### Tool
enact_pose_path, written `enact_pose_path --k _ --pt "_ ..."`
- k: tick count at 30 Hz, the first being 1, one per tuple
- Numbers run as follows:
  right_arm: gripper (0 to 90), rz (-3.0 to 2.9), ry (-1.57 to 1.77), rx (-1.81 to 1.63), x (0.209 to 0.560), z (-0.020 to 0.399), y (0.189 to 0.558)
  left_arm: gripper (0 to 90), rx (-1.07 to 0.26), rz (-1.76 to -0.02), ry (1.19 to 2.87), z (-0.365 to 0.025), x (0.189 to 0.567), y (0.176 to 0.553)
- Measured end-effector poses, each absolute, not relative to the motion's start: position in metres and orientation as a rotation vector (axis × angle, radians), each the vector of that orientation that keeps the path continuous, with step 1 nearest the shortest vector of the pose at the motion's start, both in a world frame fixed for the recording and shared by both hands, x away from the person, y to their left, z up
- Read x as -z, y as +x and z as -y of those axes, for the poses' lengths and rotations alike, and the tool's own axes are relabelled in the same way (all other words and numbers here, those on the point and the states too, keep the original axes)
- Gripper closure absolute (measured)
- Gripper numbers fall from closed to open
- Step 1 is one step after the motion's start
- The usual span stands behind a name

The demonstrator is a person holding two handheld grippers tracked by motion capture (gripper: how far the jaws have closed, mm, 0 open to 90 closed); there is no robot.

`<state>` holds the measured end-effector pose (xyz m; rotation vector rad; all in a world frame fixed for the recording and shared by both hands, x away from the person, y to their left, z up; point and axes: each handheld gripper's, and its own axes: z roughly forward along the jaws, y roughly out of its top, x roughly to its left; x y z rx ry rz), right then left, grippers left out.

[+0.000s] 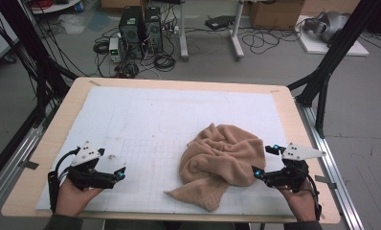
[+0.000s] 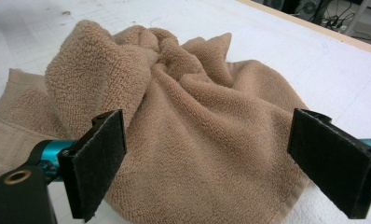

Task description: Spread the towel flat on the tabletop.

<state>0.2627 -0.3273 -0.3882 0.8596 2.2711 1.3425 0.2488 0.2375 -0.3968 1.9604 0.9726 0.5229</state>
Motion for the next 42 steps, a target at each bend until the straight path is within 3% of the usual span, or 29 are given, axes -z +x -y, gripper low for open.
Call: enact_pose_path --k 25,42 --pt "10.8 -2.268 0.878 -1.346 0.387 0.334 0.258 1.8 -0.494 -0.959 1.96 -0.232 0.391 0.249" --pt "10.8 -2.289 0.846 -1.344 0.384 0.327 0.266 2.9 -0.396 -0.799 2.007 -0.174 0.371 0.273"
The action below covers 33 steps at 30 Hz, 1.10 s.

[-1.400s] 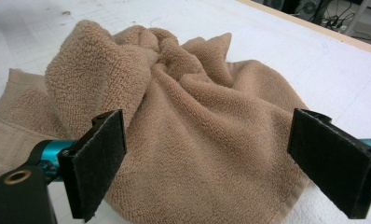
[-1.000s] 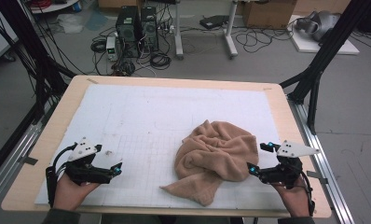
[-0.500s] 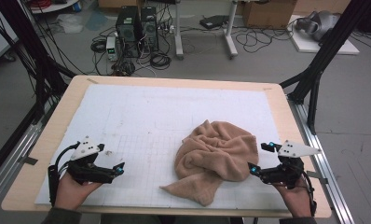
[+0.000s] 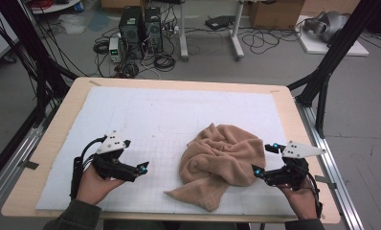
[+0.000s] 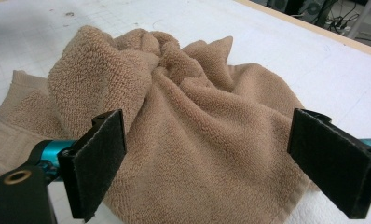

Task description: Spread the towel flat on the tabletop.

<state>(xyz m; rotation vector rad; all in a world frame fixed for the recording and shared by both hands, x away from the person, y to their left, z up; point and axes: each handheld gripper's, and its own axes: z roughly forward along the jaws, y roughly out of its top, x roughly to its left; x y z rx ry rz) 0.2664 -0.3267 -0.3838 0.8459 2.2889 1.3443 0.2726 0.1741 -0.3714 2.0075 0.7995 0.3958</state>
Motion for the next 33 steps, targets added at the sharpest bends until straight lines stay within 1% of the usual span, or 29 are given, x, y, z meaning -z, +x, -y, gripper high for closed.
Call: enact_pose_path --k 6,11,12,15,20,23,27,28,30,31,33 --pt "10.8 -2.299 0.841 -1.347 0.385 0.324 0.27 2.9 -0.35 -0.734 2.042 -0.146 0.373 0.283" --pt "10.8 -2.305 0.846 -1.344 0.387 0.323 0.273 3.5 -0.28 -0.687 2.063 -0.121 0.38 0.297" --pt "10.8 -2.308 0.848 -1.343 0.389 0.322 0.274 8.1 -0.273 -0.679 2.066 -0.117 0.381 0.299" --pt "10.8 -2.314 0.851 -1.336 0.391 0.322 0.275 9.3 -0.257 -0.673 2.079 -0.102 0.388 0.307" --pt "10.8 -2.324 0.869 -1.325 0.396 0.322 0.279 12.5 -0.194 -0.664 2.089 -0.081 0.401 0.322" --pt "10.8 -2.328 0.875 -1.325 0.398 0.321 0.281 16.4 -0.167 -0.656 2.083 -0.07 0.408 0.329" --pt "10.8 -2.34 0.877 -1.308 0.4 0.32 0.282 25.3 -0.128 -0.629 2.102 -0.058 0.418 0.334" --pt "10.8 -2.337 0.872 -1.311 0.401 0.32 0.283 31.0 -0.12 -0.623 2.107 -0.056 0.42 0.335" --pt "10.8 -2.341 0.877 -1.306 0.402 0.32 0.283 39.3 -0.11 -0.601 2.13 -0.052 0.425 0.337" --pt "10.8 -2.341 0.877 -1.307 0.403 0.32 0.283 45.9 -0.103 -0.585 2.132 -0.051 0.426 0.337" --pt "10.8 -2.346 0.873 -1.298 0.404 0.32 0.284 53.7 -0.106 -0.571 2.142 -0.05 0.427 0.336"
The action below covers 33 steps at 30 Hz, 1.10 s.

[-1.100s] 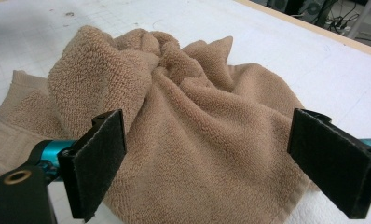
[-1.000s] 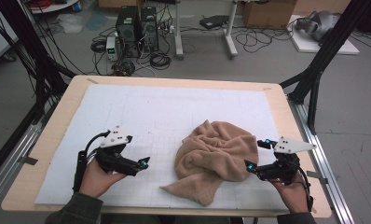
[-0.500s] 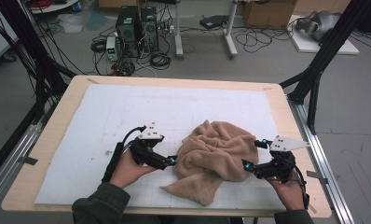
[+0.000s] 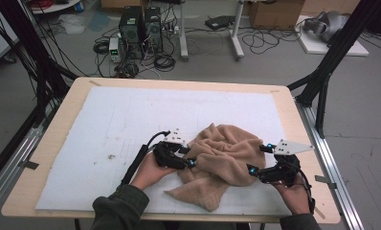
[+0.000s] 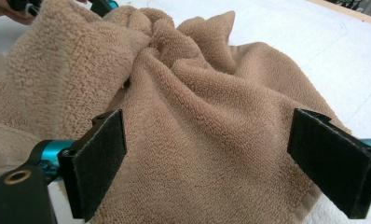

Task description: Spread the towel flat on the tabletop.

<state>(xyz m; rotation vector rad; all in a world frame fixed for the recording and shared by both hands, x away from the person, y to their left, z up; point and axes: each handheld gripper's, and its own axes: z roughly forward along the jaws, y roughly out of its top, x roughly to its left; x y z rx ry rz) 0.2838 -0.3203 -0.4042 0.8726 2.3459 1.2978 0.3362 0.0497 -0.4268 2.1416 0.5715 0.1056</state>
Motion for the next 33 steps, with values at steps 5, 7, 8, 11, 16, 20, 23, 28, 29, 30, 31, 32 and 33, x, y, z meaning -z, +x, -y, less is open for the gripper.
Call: enact_pose_path --k 5,7,8,11,16,20,23,28,29,30,31,32,33 --pt "10.8 -2.352 0.876 -1.296 0.406 0.319 0.284 79.1 -0.131 -0.545 2.168 -0.049 0.425 0.333" --pt "10.8 -2.357 0.877 -1.294 0.405 0.318 0.285 82.1 -0.154 -0.554 2.164 -0.052 0.422 0.331" --pt "10.8 -2.358 0.873 -1.294 0.405 0.317 0.286 82.4 -0.167 -0.551 2.165 -0.054 0.419 0.33" --pt "10.8 -2.371 0.865 -1.286 0.403 0.313 0.289 82.7 -0.214 -0.558 2.14 -0.063 0.407 0.322" --pt "10.8 -2.394 0.838 -1.291 0.397 0.306 0.294 82.9 -0.297 -0.573 2.138 -0.089 0.387 0.3" --pt "10.8 -2.411 0.792 -1.292 0.39 0.29 0.298 83.0 -0.39 -0.603 2.138 -0.113 0.378 0.279" --pt "10.8 -2.421 0.777 -1.293 0.39 0.284 0.3 83.0 -0.417 -0.647 2.13 -0.132 0.376 0.262" --pt "10.8 -2.468 0.738 -1.292 0.395 0.262 0.307 83.1 -0.433 -0.698 2.13 -0.158 0.38 0.235" --pt "10.9 -2.479 0.731 -1.286 0.396 0.257 0.308 83.2 -0.431 -0.705 2.129 -0.162 0.381 0.23" --pt "10.9 -2.49 0.719 -1.279 0.398 0.253 0.309 83.2 -0.433 -0.709 2.128 -0.166 0.382 0.223" --pt "10.9 -2.501 0.709 -1.267 0.399 0.249 0.31 83.2 -0.431 -0.709 2.13 -0.168 0.383 0.22" --pt "10.9 -2.511 0.699 -1.262 0.399 0.247 0.31 83.3 -0.43 -0.711 2.133 -0.171 0.383 0.214" --pt "11.5 -2.521 0.692 -1.259 0.4 0.243 0.311 83.2 -0.428 -0.713 2.134 -0.173 0.384 0.211"
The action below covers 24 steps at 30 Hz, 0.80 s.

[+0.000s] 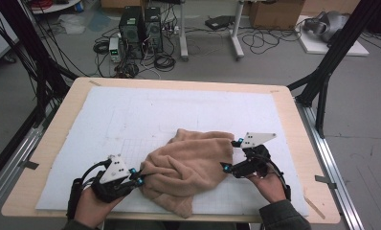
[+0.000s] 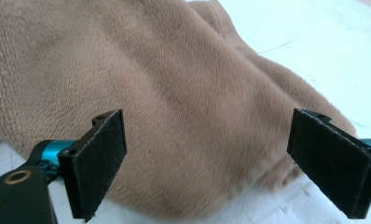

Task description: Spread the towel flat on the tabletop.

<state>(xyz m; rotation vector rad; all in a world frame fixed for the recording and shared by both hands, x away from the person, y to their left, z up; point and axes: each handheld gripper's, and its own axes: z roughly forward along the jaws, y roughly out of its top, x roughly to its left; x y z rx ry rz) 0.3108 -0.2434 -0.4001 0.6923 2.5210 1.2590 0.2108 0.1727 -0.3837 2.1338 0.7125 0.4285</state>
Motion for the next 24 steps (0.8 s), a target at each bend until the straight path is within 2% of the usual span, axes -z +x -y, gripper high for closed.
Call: enact_pose_path --k 4,5,6,7,8,10,11,12,18,19,20,22,24 --pt "17.4 -2.548 0.674 -1.244 0.403 0.235 0.318 82.2 -0.401 -0.707 2.127 -0.175 0.384 0.208" --pt "22.4 -2.579 0.653 -1.217 0.406 0.226 0.324 74.3 -0.381 -0.708 2.123 -0.176 0.384 0.21" --pt "22.4 -2.579 0.653 -1.217 0.406 0.226 0.324 74.3 -0.367 -0.713 2.115 -0.177 0.384 0.212" --pt "27.9 -2.602 0.635 -1.206 0.409 0.221 0.329 60.9 -0.347 -0.715 2.104 -0.179 0.383 0.214" --pt "27.9 -2.602 0.635 -1.206 0.409 0.221 0.329 60.9 -0.328 -0.713 2.089 -0.181 0.381 0.216" --pt "31.7 -2.623 0.63 -1.182 0.415 0.216 0.334 52.1 -0.279 -0.707 2.061 -0.187 0.376 0.22" --pt "36.7 -2.659 0.646 -1.15 0.421 0.214 0.338 46.8 -0.276 -0.707 2.054 -0.189 0.373 0.222" --pt "36.7 -2.659 0.646 -1.15 0.421 0.214 0.338 46.8 -0.288 -0.704 2.051 -0.191 0.37 0.223" --pt "58.4 -2.727 0.605 -1.014 0.432 0.206 0.341 42.1 -0.299 -0.706 2.021 -0.196 0.362 0.247" --pt "65.1 -2.721 0.59 -0.999 0.431 0.205 0.34 42.1 -0.279 -0.708 2.015 -0.194 0.364 0.253" --pt "76.8 -2.722 0.549 -0.973 0.43 0.204 0.339 42.2 -0.25 -0.71 2.005 -0.193 0.367 0.261" --pt "78.8 -2.729 0.546 -0.975 0.429 0.204 0.339 42.5 -0.216 -0.733 1.997 -0.187 0.372 0.274" --pt "81.9 -2.73 0.543 -0.99 0.426 0.206 0.337 50.7 -0.144 -0.718 1.984 -0.181 0.378 0.284"
